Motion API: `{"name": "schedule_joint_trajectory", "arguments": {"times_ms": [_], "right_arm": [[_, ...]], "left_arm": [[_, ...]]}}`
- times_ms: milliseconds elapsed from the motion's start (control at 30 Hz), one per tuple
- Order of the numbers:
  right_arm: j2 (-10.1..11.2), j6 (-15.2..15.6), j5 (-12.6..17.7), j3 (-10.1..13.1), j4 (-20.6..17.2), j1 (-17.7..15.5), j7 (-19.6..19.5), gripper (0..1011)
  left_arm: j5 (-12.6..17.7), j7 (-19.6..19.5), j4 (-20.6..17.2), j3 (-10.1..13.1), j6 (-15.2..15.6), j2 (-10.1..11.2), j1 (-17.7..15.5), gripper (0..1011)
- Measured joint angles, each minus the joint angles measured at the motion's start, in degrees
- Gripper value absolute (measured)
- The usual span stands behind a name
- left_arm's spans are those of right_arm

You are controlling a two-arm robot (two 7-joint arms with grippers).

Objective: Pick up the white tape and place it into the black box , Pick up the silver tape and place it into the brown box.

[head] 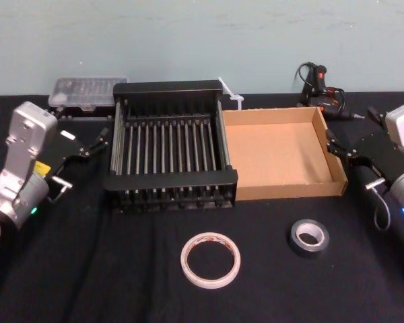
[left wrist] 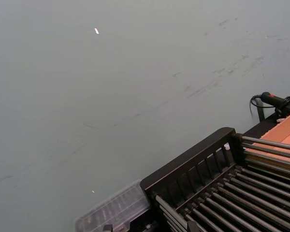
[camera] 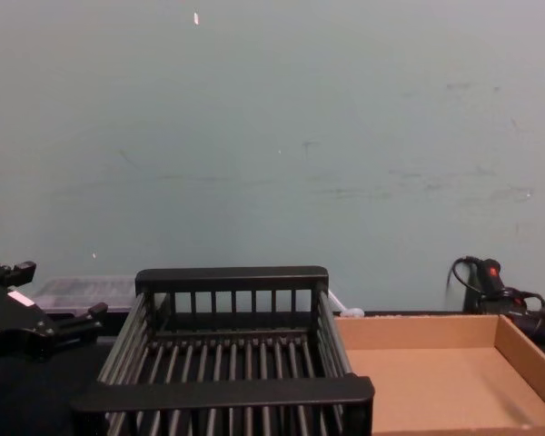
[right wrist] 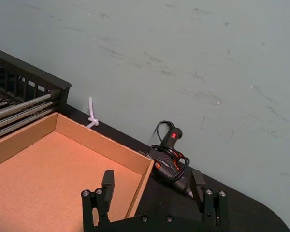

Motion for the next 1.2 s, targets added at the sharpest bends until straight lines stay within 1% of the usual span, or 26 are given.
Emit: {"name": "schedule_joint_trajectory", "arguments": {"times_ms": [1200], "right_arm": [[-0.01, 0.0, 0.0, 0.0, 0.0, 0.0, 0.0, 1002]], "left_arm": [[0.0, 0.0, 0.0, 0.0, 0.0, 0.0, 0.0, 1001]]}}
